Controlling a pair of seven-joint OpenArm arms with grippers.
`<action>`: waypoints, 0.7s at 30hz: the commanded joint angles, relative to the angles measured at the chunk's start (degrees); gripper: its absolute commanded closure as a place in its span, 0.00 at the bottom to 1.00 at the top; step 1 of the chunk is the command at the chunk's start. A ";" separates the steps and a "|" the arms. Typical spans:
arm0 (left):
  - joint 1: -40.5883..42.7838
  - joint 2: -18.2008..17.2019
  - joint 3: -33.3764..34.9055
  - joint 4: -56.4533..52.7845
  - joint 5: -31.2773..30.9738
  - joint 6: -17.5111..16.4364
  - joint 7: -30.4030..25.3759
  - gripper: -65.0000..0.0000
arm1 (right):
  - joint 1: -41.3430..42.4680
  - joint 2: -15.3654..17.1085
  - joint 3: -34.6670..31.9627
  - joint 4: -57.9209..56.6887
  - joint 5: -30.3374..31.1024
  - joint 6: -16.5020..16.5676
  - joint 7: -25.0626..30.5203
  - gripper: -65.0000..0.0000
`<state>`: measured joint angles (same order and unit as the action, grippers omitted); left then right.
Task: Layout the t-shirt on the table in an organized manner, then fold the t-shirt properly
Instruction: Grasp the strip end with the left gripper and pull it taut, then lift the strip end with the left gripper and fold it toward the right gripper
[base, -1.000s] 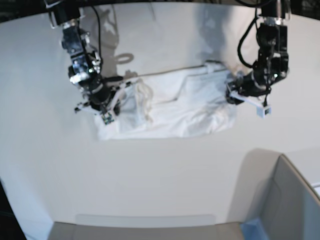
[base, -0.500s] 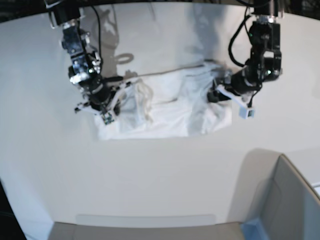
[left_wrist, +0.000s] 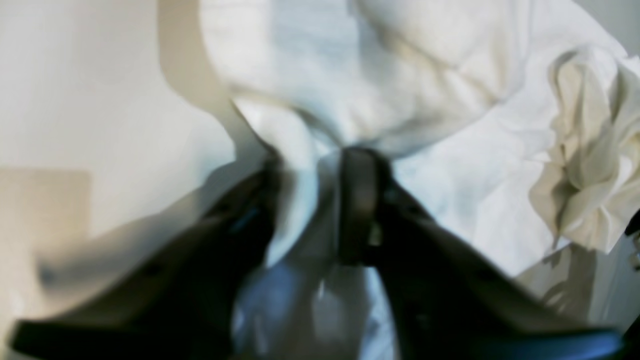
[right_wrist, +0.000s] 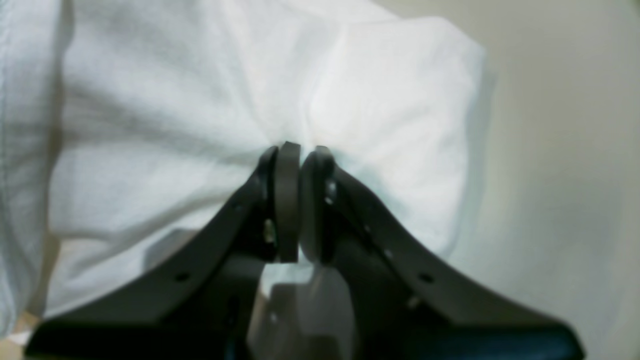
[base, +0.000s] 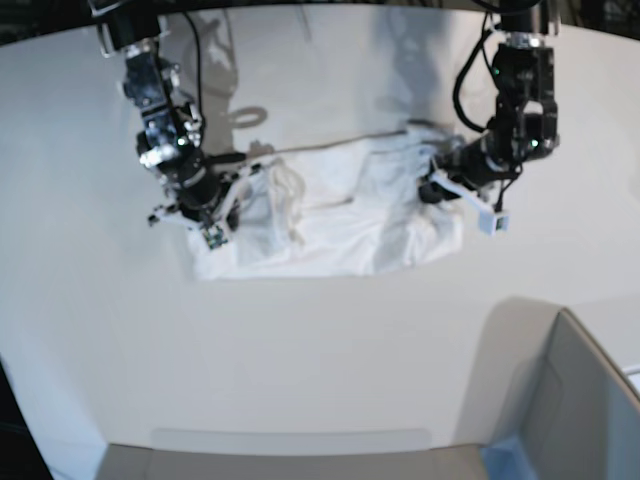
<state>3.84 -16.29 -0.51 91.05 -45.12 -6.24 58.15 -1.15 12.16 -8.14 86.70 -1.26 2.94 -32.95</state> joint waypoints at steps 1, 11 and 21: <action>-0.10 -0.01 0.21 0.25 -0.02 0.13 1.76 0.92 | -0.13 0.45 0.19 0.03 -0.72 -0.17 -2.96 0.92; -3.35 -1.24 -7.00 -5.11 -0.02 0.22 2.29 1.00 | -1.36 -1.04 -0.17 8.47 -0.37 -0.17 -2.79 0.92; -6.52 -8.28 -9.11 -4.23 -0.11 0.13 5.37 1.00 | -2.59 -5.09 -0.17 14.62 -0.37 0.09 -2.70 0.92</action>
<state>-1.91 -24.25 -9.45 85.73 -43.88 -5.61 63.46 -4.73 7.22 -8.47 99.90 -1.67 2.96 -37.45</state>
